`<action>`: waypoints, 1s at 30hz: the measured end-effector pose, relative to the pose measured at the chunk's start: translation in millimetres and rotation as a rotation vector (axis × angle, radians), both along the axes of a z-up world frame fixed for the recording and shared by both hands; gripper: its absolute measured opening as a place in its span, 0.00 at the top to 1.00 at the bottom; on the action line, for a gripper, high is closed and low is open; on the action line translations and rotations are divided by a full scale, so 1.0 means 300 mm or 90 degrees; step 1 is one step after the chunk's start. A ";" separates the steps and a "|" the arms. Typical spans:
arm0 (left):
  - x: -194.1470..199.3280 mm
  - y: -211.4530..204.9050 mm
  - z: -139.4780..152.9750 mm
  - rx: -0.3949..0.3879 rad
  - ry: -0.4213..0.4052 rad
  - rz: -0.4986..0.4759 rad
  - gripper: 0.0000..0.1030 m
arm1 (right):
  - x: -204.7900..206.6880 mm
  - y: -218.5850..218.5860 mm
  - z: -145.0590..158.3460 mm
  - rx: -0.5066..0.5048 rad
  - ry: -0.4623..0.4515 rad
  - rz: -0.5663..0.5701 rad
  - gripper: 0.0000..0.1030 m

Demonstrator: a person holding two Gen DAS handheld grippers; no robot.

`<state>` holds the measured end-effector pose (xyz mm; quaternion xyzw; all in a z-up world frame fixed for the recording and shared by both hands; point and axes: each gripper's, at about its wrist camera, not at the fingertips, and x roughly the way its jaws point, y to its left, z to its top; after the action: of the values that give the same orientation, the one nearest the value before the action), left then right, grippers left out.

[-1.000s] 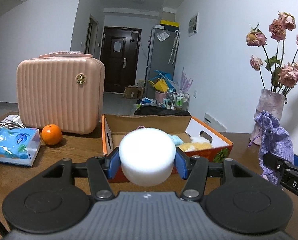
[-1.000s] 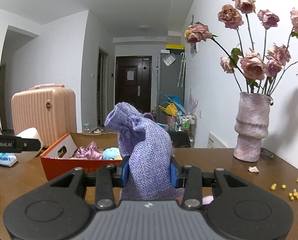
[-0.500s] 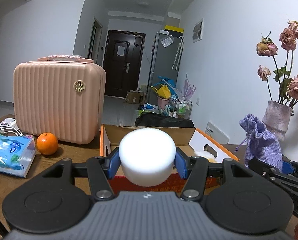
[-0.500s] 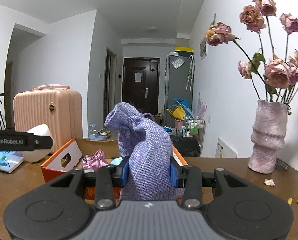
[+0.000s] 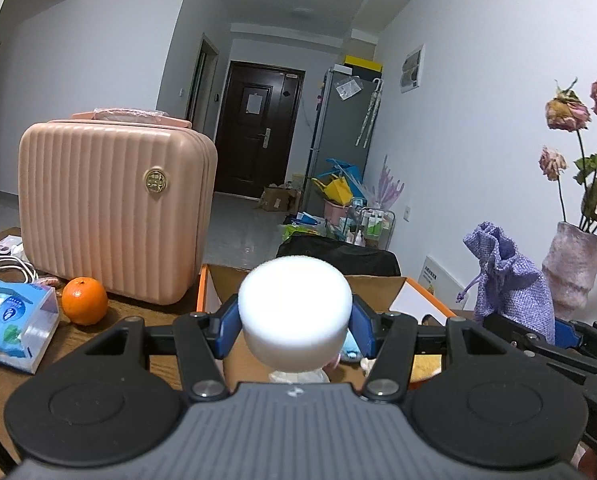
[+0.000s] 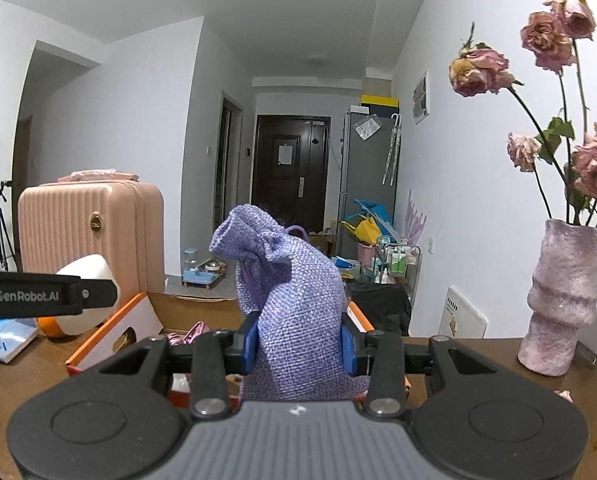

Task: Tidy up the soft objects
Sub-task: 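Carry the white sponge and lavender pouch to the cardboard box with both tools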

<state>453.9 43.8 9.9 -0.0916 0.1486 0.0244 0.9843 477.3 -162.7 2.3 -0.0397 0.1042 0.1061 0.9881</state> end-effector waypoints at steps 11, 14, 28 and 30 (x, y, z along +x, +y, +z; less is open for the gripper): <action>0.110 0.003 -0.002 -0.005 0.002 0.022 0.45 | 0.117 0.009 0.045 -0.001 -0.003 -0.003 0.62; 0.136 -0.003 -0.002 -0.005 0.002 0.026 0.45 | 0.143 0.014 0.051 -0.003 -0.001 0.000 0.62; 0.253 0.002 -0.010 0.001 0.002 0.052 0.45 | 0.283 0.059 0.037 -0.031 0.042 0.013 0.62; 0.269 0.006 -0.016 0.002 0.007 0.056 0.45 | 0.306 0.063 0.023 -0.032 0.056 0.011 0.62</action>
<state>534.6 45.7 5.1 -0.0963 0.1497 0.0683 0.9817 569.2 -143.9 9.2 -0.0608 0.1495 0.1137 0.9803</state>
